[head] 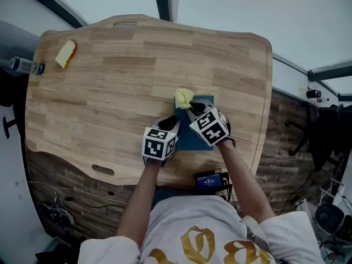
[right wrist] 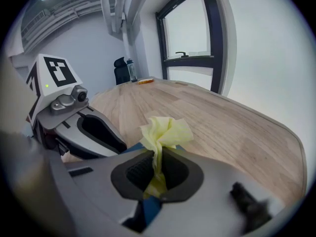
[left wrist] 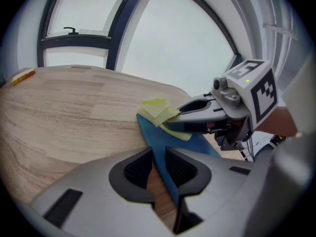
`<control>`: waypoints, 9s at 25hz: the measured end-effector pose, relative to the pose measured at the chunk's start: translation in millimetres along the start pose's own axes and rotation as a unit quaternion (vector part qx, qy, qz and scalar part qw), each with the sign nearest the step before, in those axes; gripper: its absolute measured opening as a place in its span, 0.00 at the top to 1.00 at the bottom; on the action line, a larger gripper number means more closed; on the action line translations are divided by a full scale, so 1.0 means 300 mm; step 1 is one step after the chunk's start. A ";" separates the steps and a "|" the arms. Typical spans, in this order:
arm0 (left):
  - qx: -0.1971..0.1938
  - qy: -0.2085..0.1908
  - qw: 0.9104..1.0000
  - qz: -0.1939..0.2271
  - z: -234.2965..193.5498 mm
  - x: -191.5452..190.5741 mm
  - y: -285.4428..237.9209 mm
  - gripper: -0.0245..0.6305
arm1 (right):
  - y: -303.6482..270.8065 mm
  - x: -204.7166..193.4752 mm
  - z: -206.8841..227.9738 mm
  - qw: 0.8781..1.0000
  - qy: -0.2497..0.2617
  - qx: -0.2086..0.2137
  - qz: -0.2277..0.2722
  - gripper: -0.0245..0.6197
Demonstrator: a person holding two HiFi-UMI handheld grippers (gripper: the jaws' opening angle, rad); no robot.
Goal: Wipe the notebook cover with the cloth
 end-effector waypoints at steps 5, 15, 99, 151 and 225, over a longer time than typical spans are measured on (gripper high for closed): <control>0.001 0.000 1.000 0.001 -0.003 0.001 0.000 0.82 | 0.005 -0.006 -0.023 1.000 0.000 0.008 0.000 0.90; 0.004 -0.004 1.000 0.002 0.001 -0.002 0.002 0.82 | 0.056 -0.052 -0.121 0.999 0.007 0.033 -0.005 0.90; 0.011 -0.014 1.000 0.008 0.009 -0.003 0.004 0.82 | 0.132 -0.098 -0.102 0.999 -0.007 0.032 -0.024 0.90; 0.011 -0.016 1.000 0.009 0.011 -0.006 0.004 0.82 | 0.224 -0.145 0.010 0.998 -0.038 0.004 -0.040 0.90; 0.027 -0.095 0.965 0.243 0.231 0.231 0.525 0.94 | 0.686 0.142 -0.388 0.941 -0.025 -0.269 0.206 0.90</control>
Point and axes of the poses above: the fingertips, and each gripper's own axes: y backward along the fingers, z to its right, x out of its top, the point moved 8 cm from there along y, backward along the fingers, and after that the axes turned 14 degrees about z, right-handed, at the moved point
